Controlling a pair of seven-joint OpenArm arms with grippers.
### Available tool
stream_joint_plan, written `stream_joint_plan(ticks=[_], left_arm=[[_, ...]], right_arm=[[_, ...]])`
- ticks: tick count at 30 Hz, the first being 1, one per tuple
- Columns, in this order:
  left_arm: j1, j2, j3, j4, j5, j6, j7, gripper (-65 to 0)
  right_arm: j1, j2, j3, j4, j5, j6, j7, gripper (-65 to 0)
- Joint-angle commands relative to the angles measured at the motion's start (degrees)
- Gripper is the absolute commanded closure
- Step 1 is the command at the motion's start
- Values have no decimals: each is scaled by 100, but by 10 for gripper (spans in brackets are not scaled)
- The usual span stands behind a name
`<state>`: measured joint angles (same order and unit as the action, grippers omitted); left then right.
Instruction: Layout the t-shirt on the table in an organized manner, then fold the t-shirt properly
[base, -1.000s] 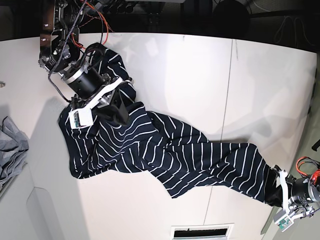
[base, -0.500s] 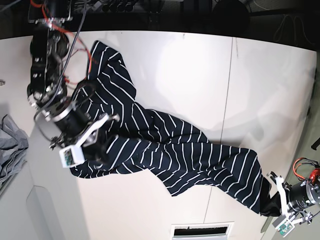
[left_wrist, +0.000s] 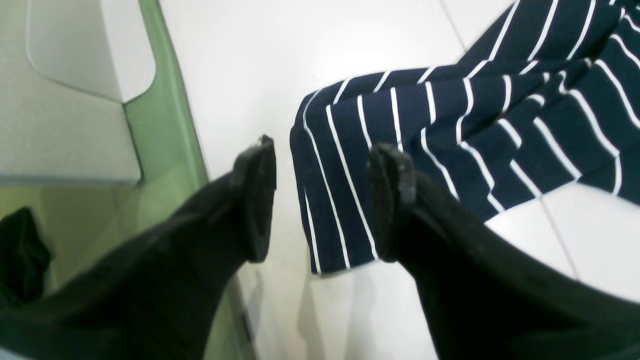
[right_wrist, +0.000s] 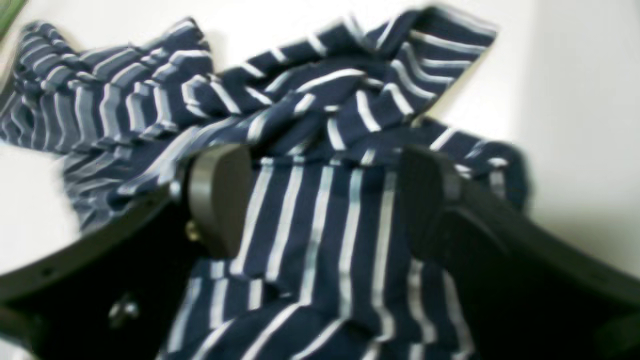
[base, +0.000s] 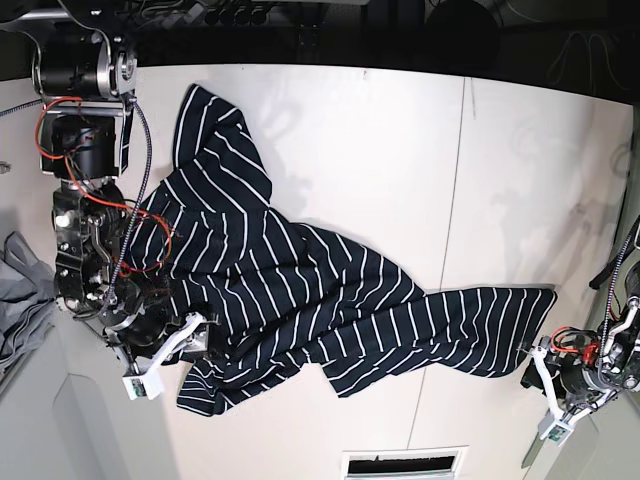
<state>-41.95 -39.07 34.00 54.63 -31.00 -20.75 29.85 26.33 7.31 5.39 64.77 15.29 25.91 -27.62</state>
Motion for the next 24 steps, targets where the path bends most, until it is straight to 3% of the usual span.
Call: stream_joint_plan(ticks=[1, 4, 6, 7, 8, 11, 12, 18, 24], left_arm=[[-197, -146, -70, 122, -197, -195, -20, -321], [-72, -339, -70, 308, -675, -616, 151, -321], [13, -382, -70, 380, -741, -695, 144, -321], [33, -372, -70, 382, -737, -699, 144, -321], [59, -361, -70, 382, -741, -695, 144, -321], [125, -315, -70, 393, -802, -697, 144, -321], [153, -310, -70, 393, -804, -697, 144, -321], [332, -299, -70, 393, -798, -697, 146, -321], [341, -302, -70, 393, -754, -697, 155, -321]], right_arm=[[-26, 9, 11, 269, 256, 197, 140, -448], [-710, -177, 11, 839, 581, 496, 15, -442], [-1091, -382, -4, 1106, 603, 549, -7, -439], [-1224, -481, -37, 1167, 621, 551, 0, -407], [-1325, -570, -79, 1191, 629, 551, 15, -341], [-1486, -811, -225, 1165, 350, 463, 157, -42], [-1521, -872, -267, 1139, 151, 389, 258, 0], [-1572, -977, -511, 645, -798, 363, 380, 0], [-1882, -667, -782, 505, -619, 365, -127, 0]])
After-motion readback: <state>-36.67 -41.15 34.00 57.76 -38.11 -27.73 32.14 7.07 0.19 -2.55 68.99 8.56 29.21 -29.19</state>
